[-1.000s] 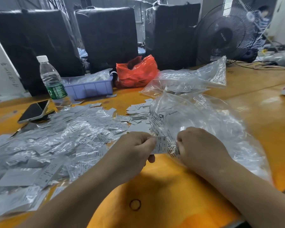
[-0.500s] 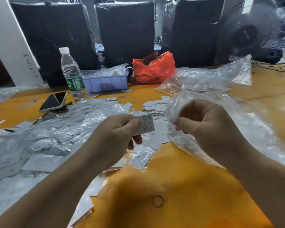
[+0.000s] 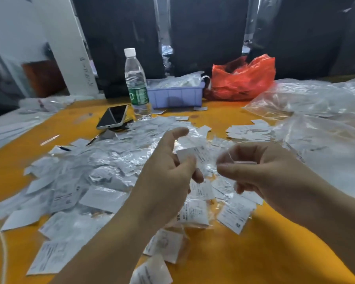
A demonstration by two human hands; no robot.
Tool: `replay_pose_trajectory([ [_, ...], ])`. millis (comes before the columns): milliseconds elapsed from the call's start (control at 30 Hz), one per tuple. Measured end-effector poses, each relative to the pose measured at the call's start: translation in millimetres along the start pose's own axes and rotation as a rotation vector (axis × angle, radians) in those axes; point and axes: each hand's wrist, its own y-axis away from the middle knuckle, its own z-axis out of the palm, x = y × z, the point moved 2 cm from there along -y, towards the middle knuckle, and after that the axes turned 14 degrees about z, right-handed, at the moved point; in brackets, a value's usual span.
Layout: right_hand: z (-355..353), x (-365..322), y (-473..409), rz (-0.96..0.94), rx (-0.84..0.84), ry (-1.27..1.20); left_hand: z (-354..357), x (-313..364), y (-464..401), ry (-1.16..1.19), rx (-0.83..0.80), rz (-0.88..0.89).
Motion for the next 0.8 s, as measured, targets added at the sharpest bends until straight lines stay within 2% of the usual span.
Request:
replay_pose_trajectory([
  [300, 7.7, 4.9, 5.8, -0.141, 0.046, 0.227, 12.4, 10.6, 7.2, -0.207, -0.185, 0.062],
  [533, 11.2, 8.6, 5.7, -0.182, 0.106, 0.339, 14.0, 9.4, 6.3, -0.291, -0.154, 0.056],
  [800, 9.4, 9.4, 5.2, -0.156, 0.022, 0.314, 9.3, 9.9, 6.1, -0.359, -0.105, 0.066],
])
